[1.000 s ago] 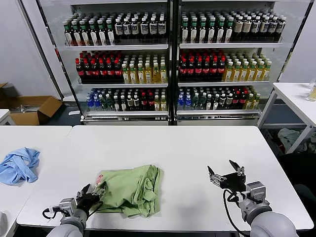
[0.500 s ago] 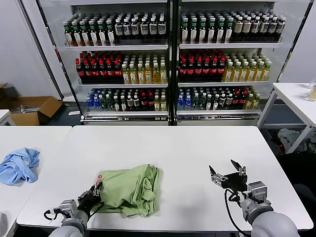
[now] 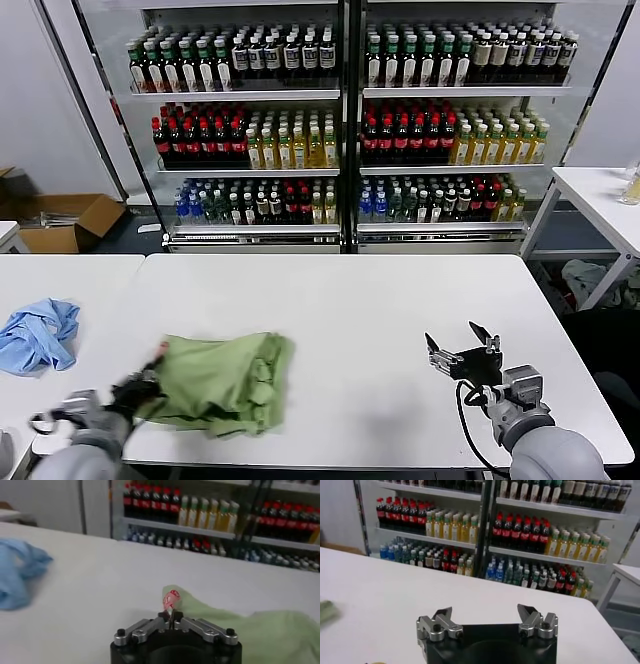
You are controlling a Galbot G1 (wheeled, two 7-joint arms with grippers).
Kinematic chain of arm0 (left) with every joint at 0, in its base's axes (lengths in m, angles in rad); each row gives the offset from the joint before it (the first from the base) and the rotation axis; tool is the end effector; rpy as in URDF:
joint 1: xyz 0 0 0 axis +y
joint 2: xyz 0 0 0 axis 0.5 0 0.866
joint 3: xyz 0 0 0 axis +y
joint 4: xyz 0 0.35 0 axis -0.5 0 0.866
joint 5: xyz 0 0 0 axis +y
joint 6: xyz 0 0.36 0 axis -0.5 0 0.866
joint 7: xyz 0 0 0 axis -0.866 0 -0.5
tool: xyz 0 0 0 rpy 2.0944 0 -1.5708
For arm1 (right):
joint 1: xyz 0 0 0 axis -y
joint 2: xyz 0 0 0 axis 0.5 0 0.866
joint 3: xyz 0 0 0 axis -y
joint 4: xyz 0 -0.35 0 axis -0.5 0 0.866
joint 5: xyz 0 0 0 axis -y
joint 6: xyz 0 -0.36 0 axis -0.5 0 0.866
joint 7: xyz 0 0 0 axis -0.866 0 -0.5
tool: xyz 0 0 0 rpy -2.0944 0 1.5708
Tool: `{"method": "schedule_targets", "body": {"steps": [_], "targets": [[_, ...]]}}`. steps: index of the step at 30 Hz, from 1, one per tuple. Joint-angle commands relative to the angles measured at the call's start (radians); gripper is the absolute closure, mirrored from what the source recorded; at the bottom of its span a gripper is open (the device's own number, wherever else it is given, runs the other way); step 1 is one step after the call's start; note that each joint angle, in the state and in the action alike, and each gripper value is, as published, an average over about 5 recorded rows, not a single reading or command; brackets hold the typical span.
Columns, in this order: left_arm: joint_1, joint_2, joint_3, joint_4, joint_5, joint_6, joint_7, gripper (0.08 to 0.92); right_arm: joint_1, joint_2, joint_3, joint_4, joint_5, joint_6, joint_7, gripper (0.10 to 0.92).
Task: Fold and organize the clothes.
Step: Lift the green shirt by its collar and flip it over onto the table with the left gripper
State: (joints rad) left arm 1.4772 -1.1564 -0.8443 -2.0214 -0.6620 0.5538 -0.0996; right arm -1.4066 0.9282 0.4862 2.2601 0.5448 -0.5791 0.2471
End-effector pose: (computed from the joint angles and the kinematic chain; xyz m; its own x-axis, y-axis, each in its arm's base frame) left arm 0.2230 0.1713 -0.2516 -0.8953 -0.0915 0.4361 -0.1562 0.9810 -0.1150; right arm 0.2236 -0.0642 -0.1942 -0.9264 -0.1233 0.3558 -0.1821 0.9737 -0.1369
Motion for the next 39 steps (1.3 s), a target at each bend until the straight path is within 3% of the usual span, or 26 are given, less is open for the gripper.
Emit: {"method": "schedule_targets", "body": {"steps": [1, 3, 5, 9, 12, 15, 20, 29, 34, 39], "targets": [[0.081, 0.257, -0.476, -0.096, -0.482, 0.029, -0.004, 0.904, 0.015, 0.003, -0.007, -0.009, 0.001, 0.000, 0.000, 0.203], [0.076, 0.250, -0.441, -0.163, -0.524, 0.029, -0.023, 0.904, 0.019, 0.008, -0.014, -0.013, -0.001, 0.000, 0.000, 0.202], [0.065, 0.197, -0.326, -0.260, -0.499, 0.029, -0.037, 0.904, 0.019, 0.013, -0.018, -0.016, -0.004, 0.000, 0.001, 0.202], [0.050, -0.018, 0.099, -0.421, -0.223, 0.028, -0.015, 0.904, 0.017, 0.015, -0.016, -0.012, -0.010, -0.001, 0.004, 0.203], [0.054, -0.160, 0.406, -0.443, 0.029, 0.026, 0.037, 0.904, 0.020, 0.009, -0.010, -0.008, -0.012, -0.001, 0.006, 0.203], [0.037, -0.251, 0.587, -0.365, 0.215, 0.024, 0.075, 0.904, 0.018, 0.009, -0.009, -0.007, -0.021, -0.001, 0.007, 0.202], [-0.017, -0.331, 0.667, -0.225, 0.297, 0.012, 0.055, 0.904, 0.006, 0.023, -0.017, -0.007, -0.045, -0.001, 0.006, 0.203], [-0.154, -0.432, 0.662, -0.072, 0.354, -0.099, 0.017, 0.900, -0.001, 0.032, -0.027, 0.004, -0.066, -0.001, 0.004, 0.203], [-0.187, -0.489, 0.699, -0.025, 0.423, -0.126, 0.020, 0.801, 0.005, 0.028, -0.023, 0.012, -0.066, -0.001, 0.002, 0.202], [-0.177, -0.448, 0.654, -0.040, 0.437, -0.155, 0.070, 0.657, 0.017, 0.016, -0.011, 0.017, -0.060, 0.000, -0.007, 0.203]]}}
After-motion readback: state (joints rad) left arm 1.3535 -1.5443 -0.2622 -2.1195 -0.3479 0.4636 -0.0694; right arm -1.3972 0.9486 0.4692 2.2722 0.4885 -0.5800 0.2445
